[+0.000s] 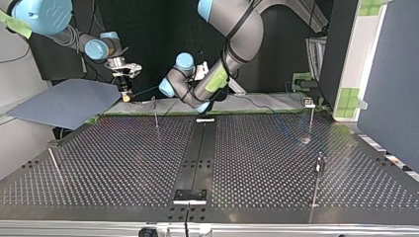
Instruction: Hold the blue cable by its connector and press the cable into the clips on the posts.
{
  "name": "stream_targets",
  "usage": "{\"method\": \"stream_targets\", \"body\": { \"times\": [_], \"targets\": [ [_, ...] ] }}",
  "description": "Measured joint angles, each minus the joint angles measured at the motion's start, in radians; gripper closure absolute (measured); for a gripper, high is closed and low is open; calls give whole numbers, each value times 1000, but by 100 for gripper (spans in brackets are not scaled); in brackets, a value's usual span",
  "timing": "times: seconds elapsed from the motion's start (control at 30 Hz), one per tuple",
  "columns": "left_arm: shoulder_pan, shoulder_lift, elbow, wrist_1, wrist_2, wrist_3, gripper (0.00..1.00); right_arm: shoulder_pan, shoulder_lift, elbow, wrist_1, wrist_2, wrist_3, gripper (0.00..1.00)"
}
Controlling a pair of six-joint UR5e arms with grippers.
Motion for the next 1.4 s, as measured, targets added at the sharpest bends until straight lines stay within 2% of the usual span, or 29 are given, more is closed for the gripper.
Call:
{"method": "stream_targets", "body": {
  "times": [0.27, 0.37, 0.63, 1.37, 1.4],
  "targets": [
    [-5, 0, -23, 15, -67, 45, 0, 0, 0, -1, 1, 0, 0, 100],
    [-9, 0, -25, 34, -77, 64, 0, 1, 0, -1, 2, 0, 0, 100],
    [-12, 1, -23, 70, -85, 87, 0, 3, 0, -6, 5, 0, -1, 100],
    [-9, 3, -21, 73, -98, 104, 0, 3, 0, -8, 5, 19, -2, 100],
    [-9, 3, -21, 73, -101, 105, 33, 3, 0, -8, 5, 19, -2, 100]
  ]
}}
